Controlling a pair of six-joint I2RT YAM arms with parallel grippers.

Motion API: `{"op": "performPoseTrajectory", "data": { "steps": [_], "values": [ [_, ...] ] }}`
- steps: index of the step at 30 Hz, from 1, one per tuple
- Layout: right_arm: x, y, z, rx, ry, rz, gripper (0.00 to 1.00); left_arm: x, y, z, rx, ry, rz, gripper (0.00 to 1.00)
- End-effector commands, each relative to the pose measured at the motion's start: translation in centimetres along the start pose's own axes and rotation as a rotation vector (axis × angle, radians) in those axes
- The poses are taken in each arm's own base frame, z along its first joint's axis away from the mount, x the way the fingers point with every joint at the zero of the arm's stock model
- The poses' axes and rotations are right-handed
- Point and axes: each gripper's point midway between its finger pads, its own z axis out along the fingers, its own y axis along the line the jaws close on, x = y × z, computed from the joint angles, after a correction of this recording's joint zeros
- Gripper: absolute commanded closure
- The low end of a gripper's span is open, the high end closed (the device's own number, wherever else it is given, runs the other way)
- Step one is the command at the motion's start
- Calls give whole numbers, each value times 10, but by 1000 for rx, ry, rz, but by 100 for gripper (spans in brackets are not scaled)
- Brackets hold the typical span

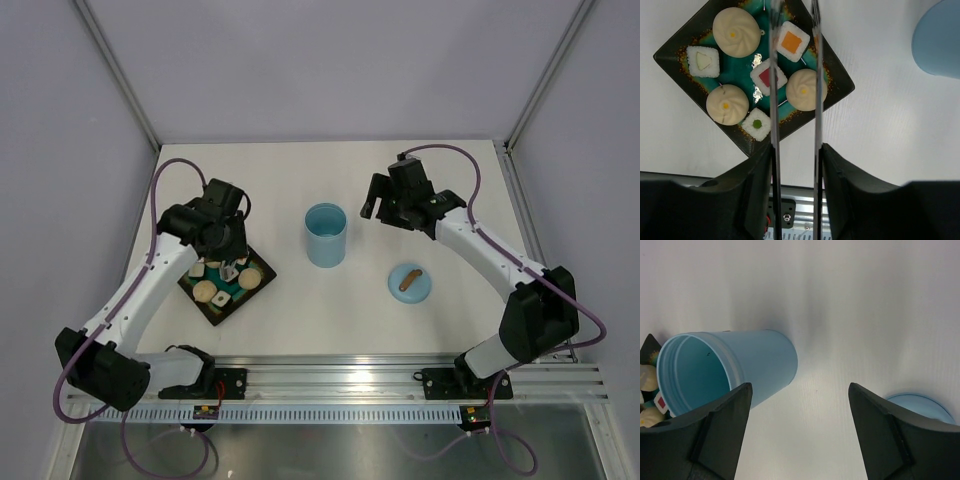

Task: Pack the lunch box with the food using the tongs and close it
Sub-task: Move the packing box to the center of the board, then pick up the fake food from the plate.

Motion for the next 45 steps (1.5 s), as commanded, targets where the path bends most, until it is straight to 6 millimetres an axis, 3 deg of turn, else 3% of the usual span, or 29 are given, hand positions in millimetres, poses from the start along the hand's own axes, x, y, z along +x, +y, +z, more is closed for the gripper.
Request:
{"op": "performPoseTrajectory", "data": {
  "steps": [1, 4, 10, 19, 28, 45],
  "values": [
    [-8, -6, -19, 9, -49, -10, 14, 2, 0, 5, 13, -2, 11, 52],
    [-5, -10, -22, 19, -44, -12, 14, 8, 3, 12, 15, 32, 80, 46],
    [-5, -14, -28, 31, -55, -13, 13, 10, 7, 20, 15, 43, 100, 46],
    [-6, -10, -29, 15, -53, -14, 13, 21, -3, 31, 91, 105, 92, 43],
    [-3, -11, -27, 15, -46, -9, 13, 19, 11, 42, 47, 111, 52, 44],
    [0, -4, -24, -18, -29, 8, 13, 29, 8, 30, 93, 132, 43, 44]
  ]
}}
